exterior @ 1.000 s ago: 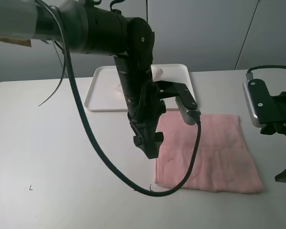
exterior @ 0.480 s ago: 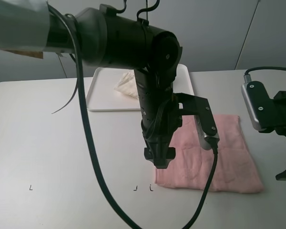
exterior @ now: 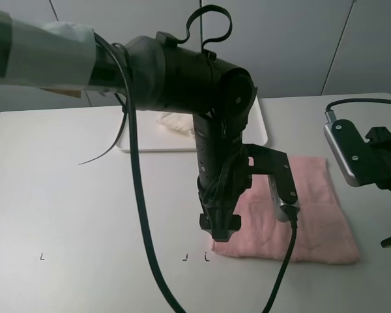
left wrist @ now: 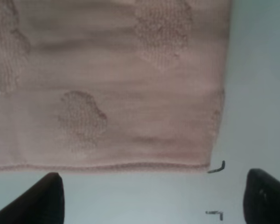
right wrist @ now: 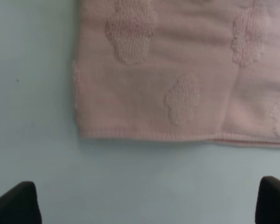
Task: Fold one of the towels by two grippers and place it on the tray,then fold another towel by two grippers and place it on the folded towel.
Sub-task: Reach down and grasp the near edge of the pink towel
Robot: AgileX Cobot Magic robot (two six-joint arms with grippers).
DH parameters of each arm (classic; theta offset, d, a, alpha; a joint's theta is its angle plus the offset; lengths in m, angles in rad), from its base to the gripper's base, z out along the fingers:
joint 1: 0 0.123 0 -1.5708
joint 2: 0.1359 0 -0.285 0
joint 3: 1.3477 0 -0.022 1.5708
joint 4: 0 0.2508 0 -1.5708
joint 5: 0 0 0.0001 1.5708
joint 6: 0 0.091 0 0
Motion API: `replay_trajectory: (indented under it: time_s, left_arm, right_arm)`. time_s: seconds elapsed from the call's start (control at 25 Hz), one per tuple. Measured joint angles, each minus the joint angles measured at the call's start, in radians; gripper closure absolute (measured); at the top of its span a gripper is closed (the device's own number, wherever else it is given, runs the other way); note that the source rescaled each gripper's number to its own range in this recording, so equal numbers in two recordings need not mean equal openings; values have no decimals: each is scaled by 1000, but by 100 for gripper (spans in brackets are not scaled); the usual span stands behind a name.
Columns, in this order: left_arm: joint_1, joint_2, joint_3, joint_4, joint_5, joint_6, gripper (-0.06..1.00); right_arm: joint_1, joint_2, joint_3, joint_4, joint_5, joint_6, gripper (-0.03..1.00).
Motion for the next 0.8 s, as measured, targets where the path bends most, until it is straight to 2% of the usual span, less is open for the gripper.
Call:
replay_trajectory:
  time_s: [0.2, 0.48, 0.8]
  left_arm:
    - [-3, 7, 39, -6, -10, 0, -4]
    - [-3, 9, 143, -6, -91, 4, -4]
    - [-4, 11, 148, -6, -129, 4, -4]
  right_arm:
    - [0, 57, 2, -6, -41, -2, -3]
    - [0, 86, 112, -6, -170, -2, -3]
    - [0, 86, 193, 6, -240, -10, -3]
